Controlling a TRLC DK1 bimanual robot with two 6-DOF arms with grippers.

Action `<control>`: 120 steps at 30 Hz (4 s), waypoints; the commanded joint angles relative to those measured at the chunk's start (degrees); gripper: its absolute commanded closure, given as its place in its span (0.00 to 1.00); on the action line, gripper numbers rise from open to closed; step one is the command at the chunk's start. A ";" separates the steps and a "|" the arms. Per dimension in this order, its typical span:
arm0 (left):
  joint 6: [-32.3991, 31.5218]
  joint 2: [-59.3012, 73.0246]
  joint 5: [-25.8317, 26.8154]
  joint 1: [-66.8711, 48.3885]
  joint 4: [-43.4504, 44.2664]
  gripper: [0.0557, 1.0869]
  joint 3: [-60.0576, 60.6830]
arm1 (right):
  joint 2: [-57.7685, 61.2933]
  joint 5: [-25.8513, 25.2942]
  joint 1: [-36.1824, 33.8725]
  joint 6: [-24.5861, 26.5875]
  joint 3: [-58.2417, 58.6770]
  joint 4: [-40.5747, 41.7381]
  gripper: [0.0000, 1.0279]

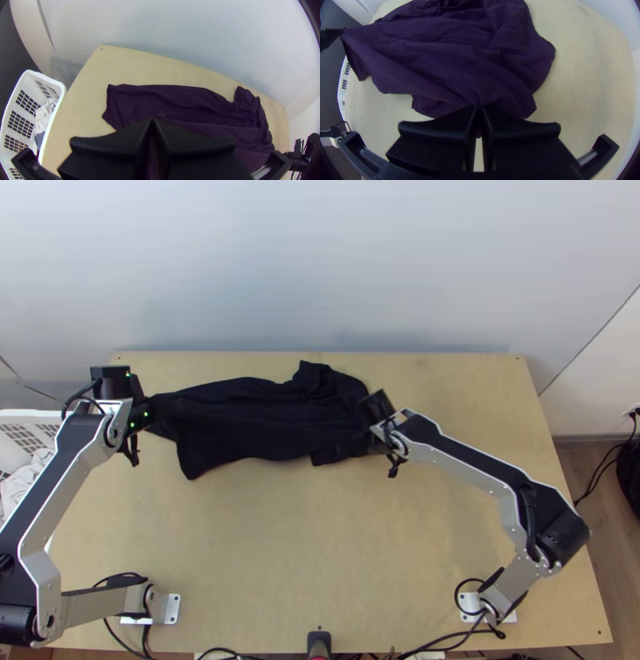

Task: Fold the t-shirt

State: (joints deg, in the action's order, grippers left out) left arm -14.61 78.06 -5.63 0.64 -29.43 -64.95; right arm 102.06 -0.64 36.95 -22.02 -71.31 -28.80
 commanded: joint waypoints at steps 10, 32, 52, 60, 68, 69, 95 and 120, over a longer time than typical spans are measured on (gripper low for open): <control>0.02 -2.04 11.43 -1.61 -13.64 0.19 3.16 | -3.18 0.12 -4.78 -0.13 -1.90 -0.21 0.97; 7.05 -3.88 12.48 -9.52 -8.19 0.19 19.95 | -1.95 0.73 -6.10 -0.39 -4.01 -1.26 0.97; 4.86 -0.72 10.99 -10.14 6.84 0.96 23.20 | -2.83 1.00 -6.71 -0.22 -3.14 -2.49 0.97; 4.15 -5.02 10.99 -5.65 -1.33 0.96 9.14 | -5.64 1.00 -8.91 0.22 -4.45 -3.72 0.97; 2.57 -5.38 10.99 0.41 -8.45 0.96 -16.79 | -11.36 0.91 -11.72 3.92 -14.56 -10.75 0.97; 2.04 -4.85 10.99 0.41 -9.51 0.96 -20.13 | -12.06 0.64 -11.81 4.53 -16.41 -11.72 0.97; -0.95 -6.26 9.32 0.85 -19.88 0.96 -64.25 | -40.45 -32.31 -3.11 44.96 -18.25 14.38 0.97; 2.92 -19.70 11.69 -0.38 -24.36 0.97 -58.19 | -55.39 -39.78 8.58 61.48 -11.05 23.26 0.97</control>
State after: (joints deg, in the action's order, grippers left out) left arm -10.24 59.44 5.82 0.43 -51.66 -127.61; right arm 48.82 -37.15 42.74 38.59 -84.82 -4.95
